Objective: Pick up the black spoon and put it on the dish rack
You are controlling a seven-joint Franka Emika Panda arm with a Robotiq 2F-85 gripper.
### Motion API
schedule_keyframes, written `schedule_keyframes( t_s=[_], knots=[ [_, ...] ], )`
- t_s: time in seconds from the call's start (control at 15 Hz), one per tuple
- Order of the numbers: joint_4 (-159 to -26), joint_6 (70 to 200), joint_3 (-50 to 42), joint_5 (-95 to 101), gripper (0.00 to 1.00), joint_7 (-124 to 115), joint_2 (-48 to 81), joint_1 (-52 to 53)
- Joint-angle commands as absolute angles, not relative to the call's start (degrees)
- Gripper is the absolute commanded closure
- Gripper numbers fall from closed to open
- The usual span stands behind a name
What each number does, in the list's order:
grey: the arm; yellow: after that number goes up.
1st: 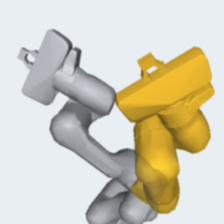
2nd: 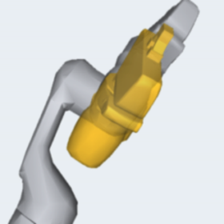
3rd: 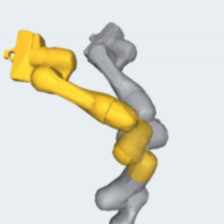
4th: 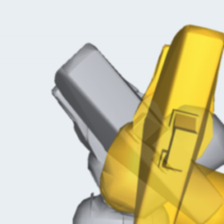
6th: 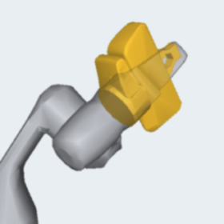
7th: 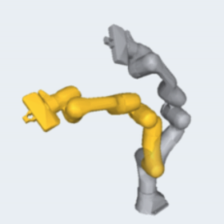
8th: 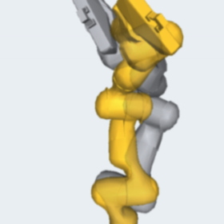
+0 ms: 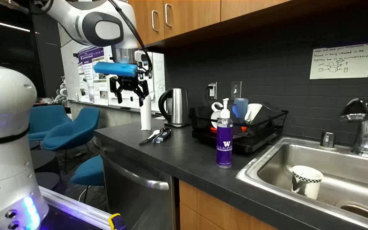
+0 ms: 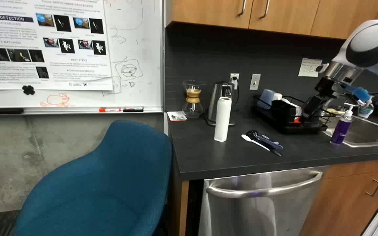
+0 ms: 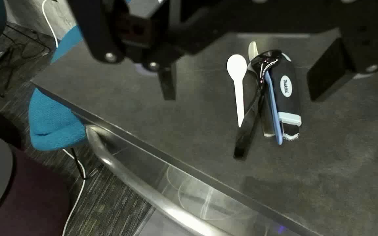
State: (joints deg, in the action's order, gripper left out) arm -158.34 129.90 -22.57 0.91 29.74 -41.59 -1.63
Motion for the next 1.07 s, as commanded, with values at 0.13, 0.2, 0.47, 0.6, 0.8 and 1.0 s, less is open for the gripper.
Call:
schedule_keyframes(
  t_s=[0.13, 0.2, 0.47, 0.6, 0.8, 1.0],
  knots=[
    [-158.2, 129.7, -21.8, 0.2, 0.0, 30.2, -41.4, -2.4],
    [-158.2, 129.7, -21.8, 0.2, 0.0, 30.2, -41.4, -2.4],
    [-157.4, 131.0, -22.0, -0.3, 0.0, 30.4, -39.6, -1.7],
    [-156.9, 132.0, -22.0, -1.0, 0.0, 30.0, -37.9, -1.1],
    [-156.2, 134.2, -21.4, -2.3, 0.0, 29.4, -34.6, 0.0],
    [-155.2, 136.0, -21.2, -4.9, 0.0, 29.0, -30.9, 1.1]
  ],
)
